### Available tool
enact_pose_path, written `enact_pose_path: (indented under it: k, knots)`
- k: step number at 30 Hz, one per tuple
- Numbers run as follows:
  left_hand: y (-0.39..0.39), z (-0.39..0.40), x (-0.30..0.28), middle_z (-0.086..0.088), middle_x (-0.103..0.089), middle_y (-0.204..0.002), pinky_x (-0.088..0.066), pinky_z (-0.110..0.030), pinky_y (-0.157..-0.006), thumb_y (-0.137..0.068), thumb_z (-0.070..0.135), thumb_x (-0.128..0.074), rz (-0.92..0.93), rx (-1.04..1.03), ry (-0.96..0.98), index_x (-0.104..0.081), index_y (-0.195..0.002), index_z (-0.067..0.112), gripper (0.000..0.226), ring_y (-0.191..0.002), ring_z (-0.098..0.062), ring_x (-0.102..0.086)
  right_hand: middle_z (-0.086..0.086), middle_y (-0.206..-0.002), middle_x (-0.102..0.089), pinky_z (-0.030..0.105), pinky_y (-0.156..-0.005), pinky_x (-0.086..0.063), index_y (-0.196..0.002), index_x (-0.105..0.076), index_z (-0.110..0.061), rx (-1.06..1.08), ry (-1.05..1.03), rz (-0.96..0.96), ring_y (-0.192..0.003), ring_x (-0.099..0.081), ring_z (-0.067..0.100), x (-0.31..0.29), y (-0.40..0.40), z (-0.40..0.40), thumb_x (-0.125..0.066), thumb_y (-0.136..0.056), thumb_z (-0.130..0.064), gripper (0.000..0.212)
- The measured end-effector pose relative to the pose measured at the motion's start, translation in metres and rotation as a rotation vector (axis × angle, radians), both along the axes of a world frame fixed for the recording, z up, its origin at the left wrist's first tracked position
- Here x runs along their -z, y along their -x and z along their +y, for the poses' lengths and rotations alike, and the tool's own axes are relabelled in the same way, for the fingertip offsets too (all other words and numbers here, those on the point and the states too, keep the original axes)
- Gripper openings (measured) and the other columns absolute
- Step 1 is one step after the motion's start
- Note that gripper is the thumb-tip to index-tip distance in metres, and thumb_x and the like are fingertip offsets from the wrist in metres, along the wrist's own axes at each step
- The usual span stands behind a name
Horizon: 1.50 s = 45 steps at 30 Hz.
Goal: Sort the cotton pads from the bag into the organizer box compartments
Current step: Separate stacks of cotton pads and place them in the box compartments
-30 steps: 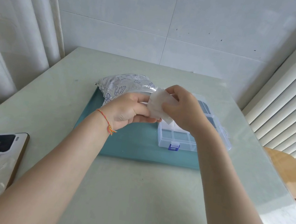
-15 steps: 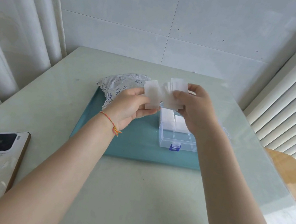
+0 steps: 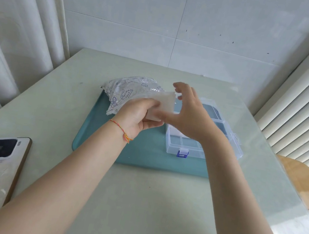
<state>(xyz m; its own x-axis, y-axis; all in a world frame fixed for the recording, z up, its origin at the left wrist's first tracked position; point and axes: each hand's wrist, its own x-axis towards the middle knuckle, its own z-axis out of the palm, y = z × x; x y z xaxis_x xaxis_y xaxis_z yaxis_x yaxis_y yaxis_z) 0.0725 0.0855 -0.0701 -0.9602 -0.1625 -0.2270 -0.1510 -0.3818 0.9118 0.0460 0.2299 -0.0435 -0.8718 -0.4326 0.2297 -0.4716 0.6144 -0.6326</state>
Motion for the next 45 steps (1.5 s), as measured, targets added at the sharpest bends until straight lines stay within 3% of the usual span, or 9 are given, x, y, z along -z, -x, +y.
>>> enact_pose_path:
  k: [5, 11, 15, 21, 29, 33, 36, 40, 45]
  knots:
    - [-0.002, 0.000, 0.000, -0.007, -0.066, -0.077, -0.047, -0.023, -0.046, -0.090, 0.010, -0.058, -0.007, 0.098, 0.089, -0.069, -0.097, 0.010, 0.013, -0.063, -0.020, -0.063, -0.004, -0.149, -0.032, 0.041, -0.110, -0.032, -0.152, -0.019, -0.021, -0.064, -0.290, 0.064, -0.139, -0.027, 0.017, 0.004, -0.006, -0.003, -0.083, -0.065, -0.055, 0.113]
    - [-0.004, -0.002, -0.005, 0.002, -0.067, -0.071, -0.047, -0.018, -0.050, -0.092, 0.015, -0.052, 0.032, 0.292, -0.110, -0.067, -0.085, 0.018, 0.017, -0.062, -0.011, -0.065, -0.010, -0.122, -0.047, 0.039, -0.100, -0.040, -0.128, -0.041, -0.020, -0.083, -0.199, 0.066, -0.116, -0.042, 0.014, 0.003, -0.010, -0.007, -0.084, -0.066, -0.050, 0.082]
    - [-0.005, -0.004, 0.001, -0.004, -0.065, -0.089, -0.050, -0.025, -0.062, -0.083, 0.013, -0.054, 0.044, 0.375, -0.264, -0.064, -0.100, 0.014, 0.020, -0.078, -0.018, -0.066, -0.013, -0.132, -0.044, 0.040, -0.104, -0.037, -0.136, -0.037, -0.026, -0.115, -0.212, 0.068, -0.122, -0.040, 0.013, 0.002, -0.011, -0.008, -0.085, -0.062, -0.052, 0.092]
    - [-0.006, -0.002, 0.002, -0.006, -0.057, -0.075, -0.040, -0.029, -0.064, -0.073, 0.014, -0.054, 0.054, 0.461, -0.206, -0.064, -0.084, 0.012, 0.015, -0.064, -0.018, -0.057, -0.016, -0.147, -0.033, 0.040, -0.110, -0.029, -0.152, -0.018, -0.034, -0.190, -0.321, 0.062, -0.134, -0.030, 0.012, 0.005, -0.012, -0.006, -0.086, -0.059, -0.055, 0.118]
    - [-0.002, -0.004, 0.007, -0.007, -0.053, -0.096, -0.042, -0.030, -0.072, -0.082, 0.011, -0.055, 0.069, 0.545, -0.286, -0.048, -0.116, 0.016, 0.035, -0.085, -0.020, -0.053, -0.011, -0.146, -0.041, 0.039, -0.106, -0.038, -0.150, -0.022, -0.032, -0.258, -0.244, 0.057, -0.125, -0.041, 0.008, 0.001, -0.015, -0.005, -0.084, -0.065, -0.037, 0.106]
    - [-0.001, -0.001, 0.007, -0.003, -0.050, -0.084, -0.041, -0.022, -0.057, -0.078, 0.010, -0.060, 0.028, 0.529, -0.250, -0.058, -0.099, 0.018, 0.022, -0.064, -0.012, -0.052, -0.012, -0.143, -0.041, 0.028, -0.091, -0.042, -0.149, -0.020, -0.038, -0.266, -0.177, 0.026, -0.090, -0.049, -0.004, 0.001, -0.016, -0.008, -0.084, -0.068, -0.038, 0.103]
    - [-0.001, 0.000, 0.009, 0.000, -0.052, -0.083, -0.041, -0.024, -0.061, -0.076, 0.010, -0.064, 0.018, 0.498, -0.228, -0.062, -0.084, 0.022, 0.014, -0.074, -0.013, -0.053, -0.011, -0.142, -0.042, 0.027, -0.089, -0.046, -0.148, -0.020, -0.042, -0.249, -0.144, -0.015, -0.102, -0.054, 0.007, 0.000, -0.017, -0.008, -0.084, -0.069, -0.037, 0.102]
    - [0.000, 0.002, 0.013, -0.003, -0.060, -0.093, -0.043, -0.030, -0.069, -0.082, 0.010, -0.062, 0.038, 0.501, -0.206, -0.060, -0.095, 0.023, 0.019, -0.085, -0.019, -0.059, -0.012, -0.132, -0.043, 0.026, -0.091, -0.040, -0.151, -0.019, -0.038, -0.259, -0.200, -0.020, -0.111, -0.049, 0.011, -0.001, -0.019, -0.008, -0.082, -0.073, -0.030, 0.100]
    - [-0.003, 0.001, 0.006, 0.001, -0.059, -0.087, -0.055, -0.026, -0.061, -0.074, 0.015, -0.063, -0.050, 0.467, -0.256, -0.058, -0.106, 0.025, 0.033, -0.077, -0.015, -0.058, -0.009, -0.121, -0.048, 0.028, -0.085, -0.040, -0.150, -0.021, -0.036, -0.208, -0.192, -0.009, -0.086, -0.051, 0.003, -0.001, -0.016, -0.008, -0.075, -0.077, -0.033, 0.091]
